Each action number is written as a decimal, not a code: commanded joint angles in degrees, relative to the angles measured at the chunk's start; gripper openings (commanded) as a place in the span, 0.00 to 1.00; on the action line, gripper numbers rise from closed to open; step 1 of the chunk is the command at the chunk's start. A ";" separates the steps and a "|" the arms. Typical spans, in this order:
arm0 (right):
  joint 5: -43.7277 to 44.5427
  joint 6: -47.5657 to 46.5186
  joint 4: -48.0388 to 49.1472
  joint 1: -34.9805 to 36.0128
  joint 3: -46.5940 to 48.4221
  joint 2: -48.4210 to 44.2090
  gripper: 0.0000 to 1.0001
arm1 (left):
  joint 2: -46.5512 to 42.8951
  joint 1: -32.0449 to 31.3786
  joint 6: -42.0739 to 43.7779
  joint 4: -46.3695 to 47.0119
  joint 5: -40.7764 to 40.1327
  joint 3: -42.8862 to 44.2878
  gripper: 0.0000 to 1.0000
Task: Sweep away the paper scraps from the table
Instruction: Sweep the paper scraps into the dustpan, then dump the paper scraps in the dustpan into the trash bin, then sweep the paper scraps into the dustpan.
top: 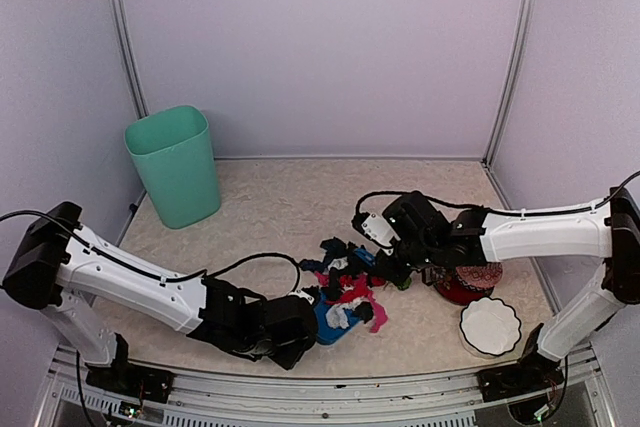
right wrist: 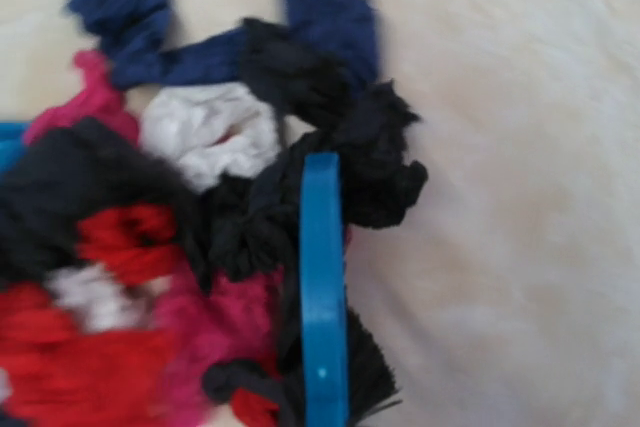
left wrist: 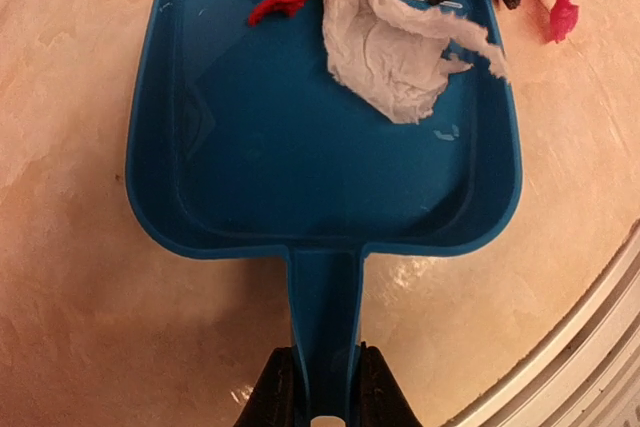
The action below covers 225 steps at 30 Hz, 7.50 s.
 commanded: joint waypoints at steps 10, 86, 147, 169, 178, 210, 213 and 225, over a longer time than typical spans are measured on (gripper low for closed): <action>-4.71 0.36 -0.33 7.68 -0.58 -0.70 0.00 | 3.69 4.89 -0.18 5.62 -0.66 -1.69 0.00; 3.45 15.45 10.31 -9.46 -11.99 -19.67 0.00 | -30.43 29.25 14.57 -15.22 -18.34 18.31 0.00; -9.75 19.86 8.47 -9.47 -9.72 -23.40 0.00 | -25.60 88.13 -34.14 44.39 66.60 3.72 0.00; -23.51 15.23 16.00 -8.49 -8.67 -18.89 0.00 | -30.34 76.97 2.47 6.29 53.78 18.31 0.00; -17.95 14.05 11.34 -8.92 -5.08 -17.12 0.00 | -33.51 59.08 10.81 -2.81 35.55 18.33 0.00; -12.75 -0.17 -0.72 -12.03 18.14 -2.44 0.00 | -36.29 12.71 -1.84 -7.81 -4.86 -8.57 0.00; -15.04 -0.75 -1.97 -12.09 19.97 0.75 0.00 | -33.62 9.66 -2.22 -7.06 -5.53 -9.29 0.00; -3.80 -6.65 -4.02 -12.10 24.46 11.66 0.00 | -24.46 1.77 -5.76 -8.81 -4.33 -9.61 0.00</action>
